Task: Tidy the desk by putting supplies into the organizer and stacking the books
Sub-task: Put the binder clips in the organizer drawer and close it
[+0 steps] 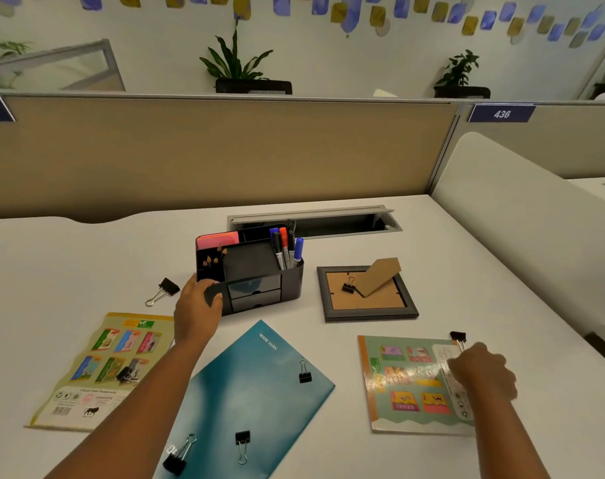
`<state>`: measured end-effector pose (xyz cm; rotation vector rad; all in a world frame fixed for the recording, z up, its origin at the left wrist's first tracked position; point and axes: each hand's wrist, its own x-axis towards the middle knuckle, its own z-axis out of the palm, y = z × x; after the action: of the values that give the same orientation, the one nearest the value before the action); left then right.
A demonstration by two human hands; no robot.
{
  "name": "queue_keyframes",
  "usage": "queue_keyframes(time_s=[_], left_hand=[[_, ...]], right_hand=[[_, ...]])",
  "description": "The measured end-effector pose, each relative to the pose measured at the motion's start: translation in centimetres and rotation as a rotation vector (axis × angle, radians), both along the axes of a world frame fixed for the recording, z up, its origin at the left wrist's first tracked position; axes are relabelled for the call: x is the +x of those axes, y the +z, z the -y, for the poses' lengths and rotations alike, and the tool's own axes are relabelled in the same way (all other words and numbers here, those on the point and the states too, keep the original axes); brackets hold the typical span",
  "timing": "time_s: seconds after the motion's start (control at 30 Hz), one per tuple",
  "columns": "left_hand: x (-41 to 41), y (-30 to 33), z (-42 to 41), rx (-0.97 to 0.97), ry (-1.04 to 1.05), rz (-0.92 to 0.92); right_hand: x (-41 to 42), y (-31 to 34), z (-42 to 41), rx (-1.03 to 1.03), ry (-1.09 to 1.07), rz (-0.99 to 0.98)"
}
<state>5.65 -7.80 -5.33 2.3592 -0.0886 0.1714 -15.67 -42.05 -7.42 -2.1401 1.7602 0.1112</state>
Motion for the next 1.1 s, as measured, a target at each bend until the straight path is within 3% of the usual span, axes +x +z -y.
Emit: queue_keyframes(time_s=[0.4,0.57,0.67,0.8,0.87,1.0,1.1], left_hand=[[1.8,0.9,-0.6,-0.105,0.083,-0.084],[2.6,0.7,-1.2,-0.101,0.07,-0.095],[1.9,0.3,-1.2,-0.085,0.055,0.034],[0.5,-1.0,-0.9,0.147,0.105,0.346],[-0.2,-1.4,-0.5,0.213,0.018,0.475],[-0.5,-2.7,0.7,0.27,-0.269,0.533],[-0.7,-3.5,1.8,0.32,-0.339,0.5]], right_hand=[[0.3,-1.7,0.3,-0.122,0.244,0.097],[1.1,-1.5,0.1,-0.257,0.16,0.375],[1.5,-1.7,0.7,-0.265,0.135,0.401],[2.1,-2.4,1.1,-0.249,0.131,0.392],[2.4,-2.8,1.1,-0.247,0.159,0.385],[2.4,-3.0,0.8,-0.286,0.209,0.36],[2.6,-2.9,0.7,-0.333,0.238,0.329]])
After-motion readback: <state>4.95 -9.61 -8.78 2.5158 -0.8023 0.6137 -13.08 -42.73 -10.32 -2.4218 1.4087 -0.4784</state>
